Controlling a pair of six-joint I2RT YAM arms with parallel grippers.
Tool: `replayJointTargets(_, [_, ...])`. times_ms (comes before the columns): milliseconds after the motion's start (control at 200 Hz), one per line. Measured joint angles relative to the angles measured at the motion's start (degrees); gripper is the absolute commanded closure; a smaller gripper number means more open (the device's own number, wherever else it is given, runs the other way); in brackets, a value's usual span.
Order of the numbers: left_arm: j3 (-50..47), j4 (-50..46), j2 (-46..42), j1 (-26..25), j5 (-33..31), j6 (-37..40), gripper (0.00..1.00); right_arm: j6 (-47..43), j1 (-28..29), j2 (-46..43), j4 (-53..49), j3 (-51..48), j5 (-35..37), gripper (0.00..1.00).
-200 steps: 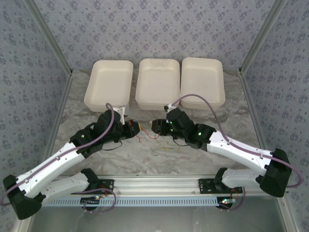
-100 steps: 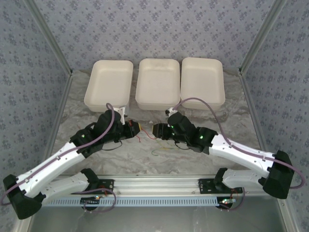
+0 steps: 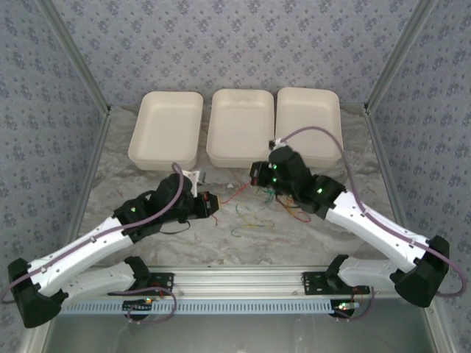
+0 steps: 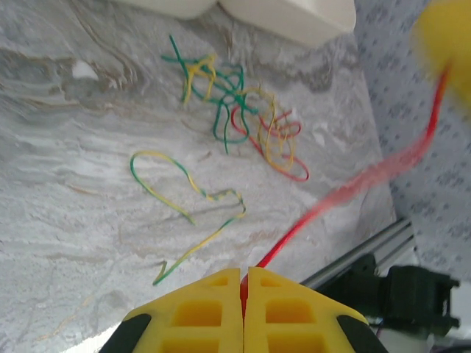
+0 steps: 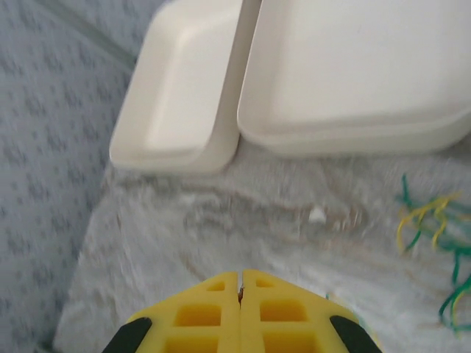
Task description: Untangle the cables
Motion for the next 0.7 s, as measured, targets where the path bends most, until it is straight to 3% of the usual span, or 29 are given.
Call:
replayJointTargets(180, [-0.2, 7.0, 5.9, -5.2, -1.9, 1.6, 1.0, -2.5, -5.0, 2.9, -3.5, 7.5, -5.3, 1.0])
replayJointTargets(485, [2.0, 9.8, 13.0, -7.9, -6.3, 3.5, 1.0, -4.2, -9.5, 8.9, -7.9, 13.0, -10.9, 1.0])
replayJointTargets(585, [2.6, 8.6, 11.9, -7.5, -7.5, 3.4, 1.0, -4.8, -10.0, 10.1, -8.0, 14.6, -12.9, 0.4])
replayJointTargets(615, [2.7, 7.6, 11.0, -6.9, -7.5, 3.1, 1.0, -5.0, -10.1, 10.1, -7.6, 14.7, -13.0, 0.33])
replayJointTargets(705, [2.6, 4.8, 7.0, -2.2, -6.2, 2.1, 1.0, -5.5, -11.1, 9.1, -7.1, 14.8, -13.2, 0.27])
